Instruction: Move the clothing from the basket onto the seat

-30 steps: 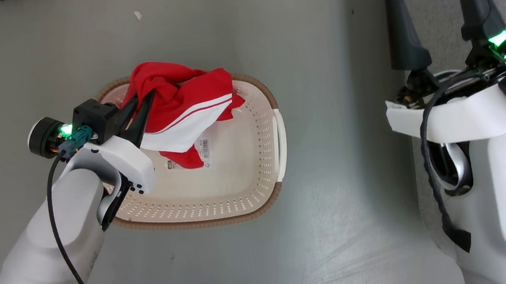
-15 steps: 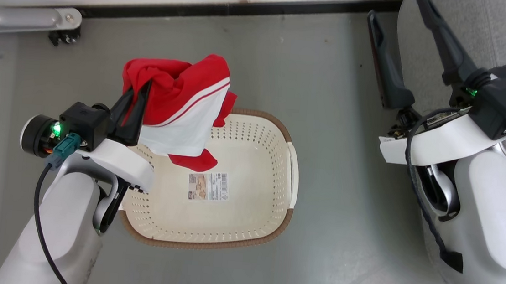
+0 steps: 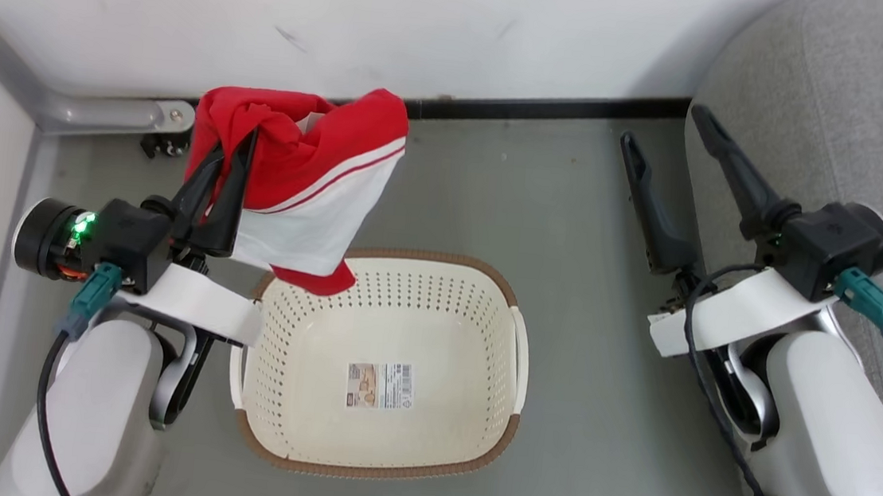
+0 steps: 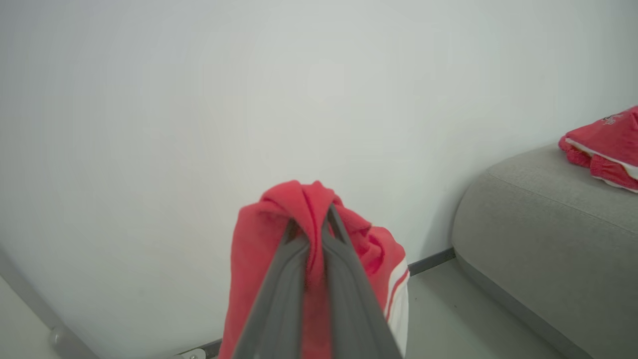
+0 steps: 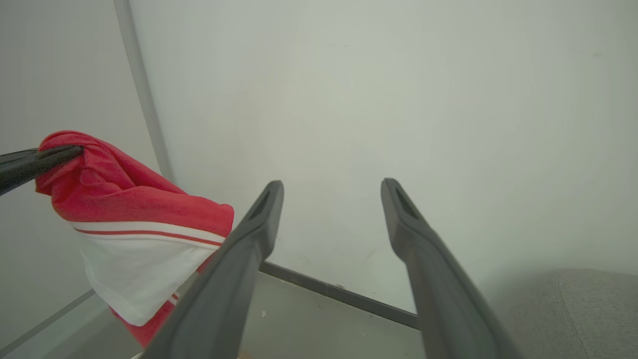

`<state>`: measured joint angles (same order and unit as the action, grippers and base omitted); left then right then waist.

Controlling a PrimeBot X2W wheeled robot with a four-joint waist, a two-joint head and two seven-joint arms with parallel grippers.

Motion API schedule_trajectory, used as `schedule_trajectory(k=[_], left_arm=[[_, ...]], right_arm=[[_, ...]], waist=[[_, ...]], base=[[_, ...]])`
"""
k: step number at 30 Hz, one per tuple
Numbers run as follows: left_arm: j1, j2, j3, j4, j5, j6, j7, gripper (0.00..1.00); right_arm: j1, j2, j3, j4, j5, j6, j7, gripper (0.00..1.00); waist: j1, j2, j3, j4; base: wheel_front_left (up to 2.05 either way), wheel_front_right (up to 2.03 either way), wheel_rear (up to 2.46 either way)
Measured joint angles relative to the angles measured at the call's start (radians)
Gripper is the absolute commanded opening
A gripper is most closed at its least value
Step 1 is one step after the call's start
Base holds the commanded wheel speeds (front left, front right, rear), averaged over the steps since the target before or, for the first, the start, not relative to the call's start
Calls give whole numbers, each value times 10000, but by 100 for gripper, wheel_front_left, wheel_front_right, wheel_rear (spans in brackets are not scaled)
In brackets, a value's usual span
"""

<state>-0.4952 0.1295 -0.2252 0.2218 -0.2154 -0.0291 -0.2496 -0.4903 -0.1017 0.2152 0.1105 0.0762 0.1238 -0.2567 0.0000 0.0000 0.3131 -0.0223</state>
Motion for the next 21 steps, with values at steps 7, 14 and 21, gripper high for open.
schedule_trajectory(k=[7, 14, 21], left_arm=[[693, 58, 59, -731, 69, 92, 0, 0], [980, 167, -75, -1338, 265, 100, 0, 0], [1074, 290, -219, -1860, 418, 88, -29, 0]], right_arm=[[614, -27, 234, 326, 176, 0, 0, 100], [1074, -132, 646, 550, 387, 0, 0, 100], [1355, -278, 1335, 612, 685, 0, 0, 100]], waist=[[1, 0, -770, 95], [0, 0, -1373, 170], [0, 0, -1837, 247]], base=[[0, 0, 0], [0, 0, 0], [0, 0, 0]])
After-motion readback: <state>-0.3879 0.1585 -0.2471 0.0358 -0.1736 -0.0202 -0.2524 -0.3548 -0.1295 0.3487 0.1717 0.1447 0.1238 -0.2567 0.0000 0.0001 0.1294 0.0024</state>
